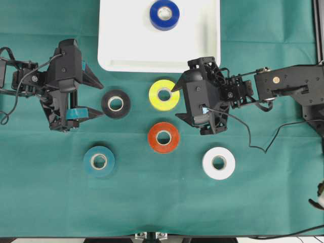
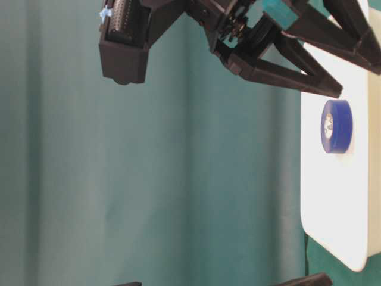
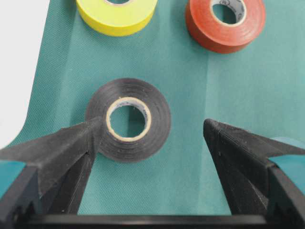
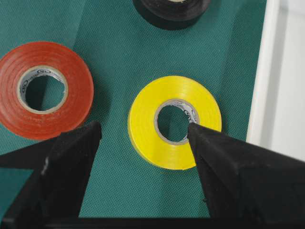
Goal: Put the tape alternately from left to right into the white case.
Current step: 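Move the left gripper over the black tape roll and grasp it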
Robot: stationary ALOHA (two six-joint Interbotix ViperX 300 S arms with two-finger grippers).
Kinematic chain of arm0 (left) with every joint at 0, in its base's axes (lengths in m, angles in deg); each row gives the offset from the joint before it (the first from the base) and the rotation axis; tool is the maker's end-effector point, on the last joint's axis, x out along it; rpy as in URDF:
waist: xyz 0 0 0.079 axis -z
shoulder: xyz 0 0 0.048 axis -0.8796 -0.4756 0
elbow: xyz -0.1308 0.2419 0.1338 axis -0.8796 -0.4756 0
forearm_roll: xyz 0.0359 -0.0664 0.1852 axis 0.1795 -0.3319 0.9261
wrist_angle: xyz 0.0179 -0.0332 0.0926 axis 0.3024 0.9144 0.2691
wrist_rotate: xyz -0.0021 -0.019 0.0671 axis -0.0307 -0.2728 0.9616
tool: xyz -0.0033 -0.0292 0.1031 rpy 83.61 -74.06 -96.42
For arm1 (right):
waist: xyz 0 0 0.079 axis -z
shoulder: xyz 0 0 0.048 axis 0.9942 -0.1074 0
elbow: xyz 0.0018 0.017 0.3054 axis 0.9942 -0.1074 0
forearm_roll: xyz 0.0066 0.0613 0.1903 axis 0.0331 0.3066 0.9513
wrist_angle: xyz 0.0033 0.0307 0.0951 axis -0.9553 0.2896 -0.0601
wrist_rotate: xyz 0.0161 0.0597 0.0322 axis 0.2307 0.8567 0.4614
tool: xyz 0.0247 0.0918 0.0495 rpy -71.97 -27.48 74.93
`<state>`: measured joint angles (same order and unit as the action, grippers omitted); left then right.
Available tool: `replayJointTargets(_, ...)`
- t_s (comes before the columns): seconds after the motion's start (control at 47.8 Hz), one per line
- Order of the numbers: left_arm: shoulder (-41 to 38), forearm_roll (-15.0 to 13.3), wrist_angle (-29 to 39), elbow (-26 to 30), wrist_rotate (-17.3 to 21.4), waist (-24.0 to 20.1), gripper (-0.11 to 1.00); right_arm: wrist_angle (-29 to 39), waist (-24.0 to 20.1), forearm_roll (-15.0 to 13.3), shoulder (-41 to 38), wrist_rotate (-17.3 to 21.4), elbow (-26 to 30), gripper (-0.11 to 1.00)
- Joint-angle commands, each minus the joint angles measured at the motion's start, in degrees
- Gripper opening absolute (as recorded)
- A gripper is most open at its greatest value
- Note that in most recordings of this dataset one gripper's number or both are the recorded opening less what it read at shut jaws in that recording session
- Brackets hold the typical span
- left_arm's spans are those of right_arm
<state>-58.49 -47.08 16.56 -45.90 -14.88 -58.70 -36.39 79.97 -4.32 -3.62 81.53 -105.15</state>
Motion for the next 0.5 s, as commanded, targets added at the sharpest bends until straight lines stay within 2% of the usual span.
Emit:
replayJointTargets(0.0, 0.4, -0.1, -0.4, -0.3, -0.3, 0.0, 0.57, -0.3, -0.2, 0.1, 1.3, 0.1, 0.6, 0.81)
replayJointTargets(0.23, -1.3, -0.1, -0.4, 0.1, -1.1, 0.7, 0.57, -0.4, -0.2, 0.1, 1.4, 0.1, 0.3, 0.81)
replayJointTargets(0.482, -8.0, -0.1, -0.7, 2.4, -3.7, 2.4, 0.57, -0.6, -0.2, 0.1, 1.3, 0.1, 0.0, 0.81)
